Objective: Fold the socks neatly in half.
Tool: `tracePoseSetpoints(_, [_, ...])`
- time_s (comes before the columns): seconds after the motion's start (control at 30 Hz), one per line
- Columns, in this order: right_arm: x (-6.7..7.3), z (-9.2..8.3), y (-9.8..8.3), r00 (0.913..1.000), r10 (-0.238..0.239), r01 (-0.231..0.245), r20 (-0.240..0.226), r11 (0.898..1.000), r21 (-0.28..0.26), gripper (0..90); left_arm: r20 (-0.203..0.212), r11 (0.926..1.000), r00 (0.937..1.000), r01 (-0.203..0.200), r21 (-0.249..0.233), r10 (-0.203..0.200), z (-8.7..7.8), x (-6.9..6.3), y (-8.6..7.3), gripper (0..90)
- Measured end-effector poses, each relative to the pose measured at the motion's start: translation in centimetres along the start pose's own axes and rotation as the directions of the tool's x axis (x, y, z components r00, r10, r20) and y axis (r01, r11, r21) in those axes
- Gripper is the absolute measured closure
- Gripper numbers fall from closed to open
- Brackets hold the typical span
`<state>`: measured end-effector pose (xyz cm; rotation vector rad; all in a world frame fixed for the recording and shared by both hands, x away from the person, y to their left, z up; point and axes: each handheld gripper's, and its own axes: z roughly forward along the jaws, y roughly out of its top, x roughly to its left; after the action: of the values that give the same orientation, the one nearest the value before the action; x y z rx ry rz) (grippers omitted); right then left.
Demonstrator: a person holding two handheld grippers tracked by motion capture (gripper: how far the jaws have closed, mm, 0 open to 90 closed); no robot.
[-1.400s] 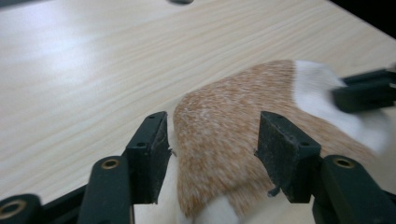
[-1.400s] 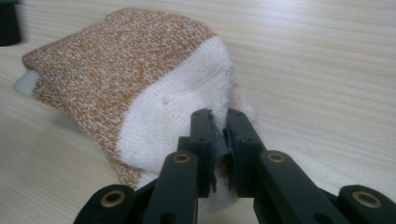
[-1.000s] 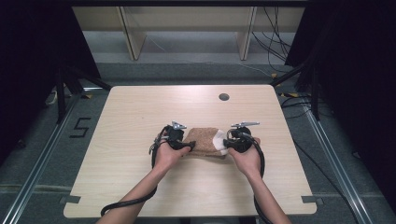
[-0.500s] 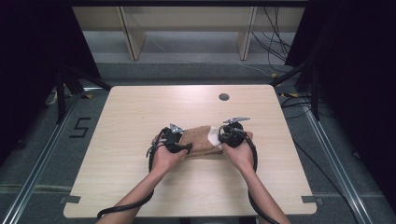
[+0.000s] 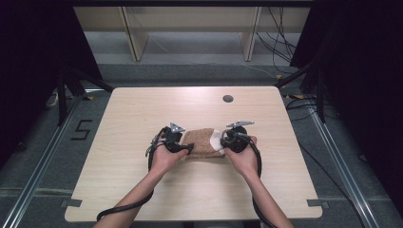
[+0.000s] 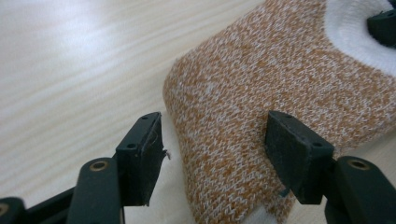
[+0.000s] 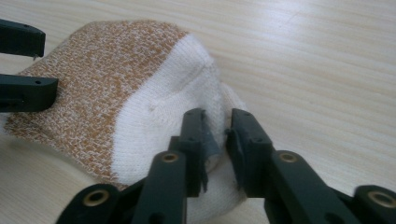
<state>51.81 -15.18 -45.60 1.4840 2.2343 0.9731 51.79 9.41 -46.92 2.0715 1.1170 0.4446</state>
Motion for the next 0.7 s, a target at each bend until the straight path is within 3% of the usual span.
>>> tracePoseSetpoints(0.2, [0.1, -0.7, 0.2, 0.9993, 0.023, -0.022, 0.031, 0.999, -0.033, 51.8, 0.007, 0.9977, 0.9999, -0.009, -0.068, 0.01, -0.8, 0.3, 0.4, 30.2])
tracePoseSetpoints(0.27, [0.0, -1.2, 0.4, 0.9985, 0.032, -0.03, 0.043, 0.998, -0.049, 49.3, 0.012, 0.9973, 0.9994, -0.033, -0.066, 0.034, -1.3, 0.5, 0.5, 28.7])
tracePoseSetpoints(0.37, [0.1, -1.6, 0.5, 0.9987, 0.032, -0.029, 0.039, 0.997, -0.071, 46.8, 0.022, 0.9952, 0.9993, -0.028, -0.094, 0.03, -1.8, 0.5, 0.7, 27.3])
tracePoseSetpoints(0.4, [-0.2, -1.6, 0.6, 0.9992, 0.003, 0.001, 0.04, 0.996, -0.093, 46.1, 0.026, 0.9947, 0.9991, -0.029, -0.099, 0.032, -2.0, 0.5, 0.8, 26.6])
tracePoseSetpoints(0.5, [0.0, -2.2, 0.8, 0.9984, 0.015, -0.009, 0.055, 0.993, -0.114, 44.8, 0.032, 0.9941, 0.9991, -0.024, -0.106, 0.028, -2.5, 0.7, 0.8, 25.9])
tracePoseSetpoints(0.7, [-0.2, -2.6, 0.7, 0.9989, 0.02, -0.015, 0.043, 0.993, -0.114, 42.9, 0.033, 0.9915, 0.9991, -0.022, -0.128, 0.027, -3.6, 1.3, 0.5, 25.5])
